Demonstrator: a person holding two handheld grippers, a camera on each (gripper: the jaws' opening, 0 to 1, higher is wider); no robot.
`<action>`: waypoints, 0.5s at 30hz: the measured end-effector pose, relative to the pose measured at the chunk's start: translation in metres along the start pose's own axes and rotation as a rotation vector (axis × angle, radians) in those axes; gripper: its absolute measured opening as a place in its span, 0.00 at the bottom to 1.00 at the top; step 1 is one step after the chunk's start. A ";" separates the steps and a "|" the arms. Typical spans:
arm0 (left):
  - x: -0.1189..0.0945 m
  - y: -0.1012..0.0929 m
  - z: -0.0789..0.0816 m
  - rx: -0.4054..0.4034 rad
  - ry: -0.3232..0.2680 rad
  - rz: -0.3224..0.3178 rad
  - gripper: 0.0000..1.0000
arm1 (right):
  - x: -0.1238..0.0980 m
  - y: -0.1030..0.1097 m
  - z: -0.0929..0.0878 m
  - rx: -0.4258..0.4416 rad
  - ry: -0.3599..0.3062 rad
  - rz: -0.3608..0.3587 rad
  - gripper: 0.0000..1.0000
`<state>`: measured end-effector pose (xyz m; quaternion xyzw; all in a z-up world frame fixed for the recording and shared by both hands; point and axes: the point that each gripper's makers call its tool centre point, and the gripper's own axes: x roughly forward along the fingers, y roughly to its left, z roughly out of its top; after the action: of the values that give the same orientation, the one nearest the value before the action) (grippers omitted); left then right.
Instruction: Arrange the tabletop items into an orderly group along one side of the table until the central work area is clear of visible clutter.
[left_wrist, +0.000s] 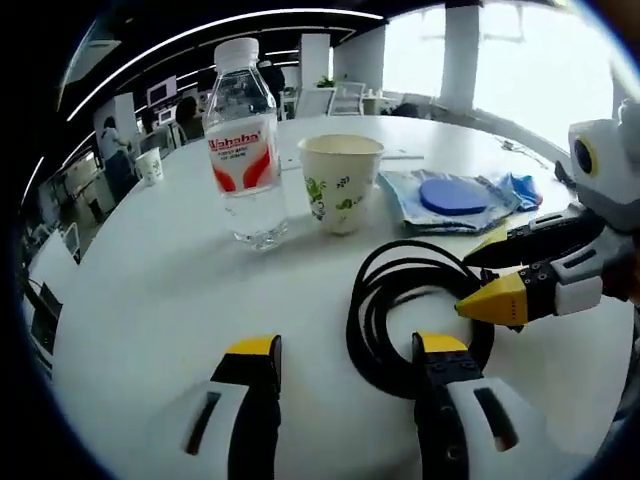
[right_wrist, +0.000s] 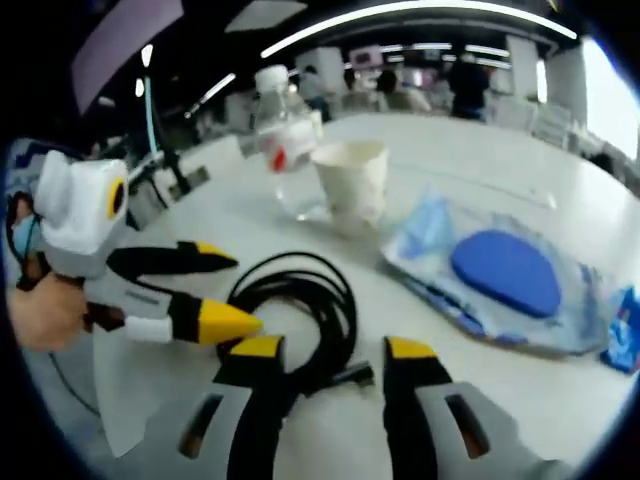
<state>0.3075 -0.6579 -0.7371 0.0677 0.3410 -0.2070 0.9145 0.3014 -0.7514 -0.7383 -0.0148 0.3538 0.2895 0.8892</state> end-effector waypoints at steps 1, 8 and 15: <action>0.000 -0.002 0.001 0.002 0.000 -0.001 0.46 | 0.000 0.000 0.001 -0.004 -0.002 0.000 0.30; 0.003 -0.017 0.007 0.069 -0.004 -0.031 0.23 | 0.001 -0.002 0.003 -0.021 -0.003 -0.005 0.29; 0.006 -0.012 0.005 0.035 0.005 0.002 0.16 | 0.000 -0.001 0.003 0.008 -0.006 -0.017 0.26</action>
<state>0.3099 -0.6719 -0.7366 0.0847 0.3394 -0.2117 0.9126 0.3042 -0.7518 -0.7360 -0.0132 0.3523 0.2807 0.8927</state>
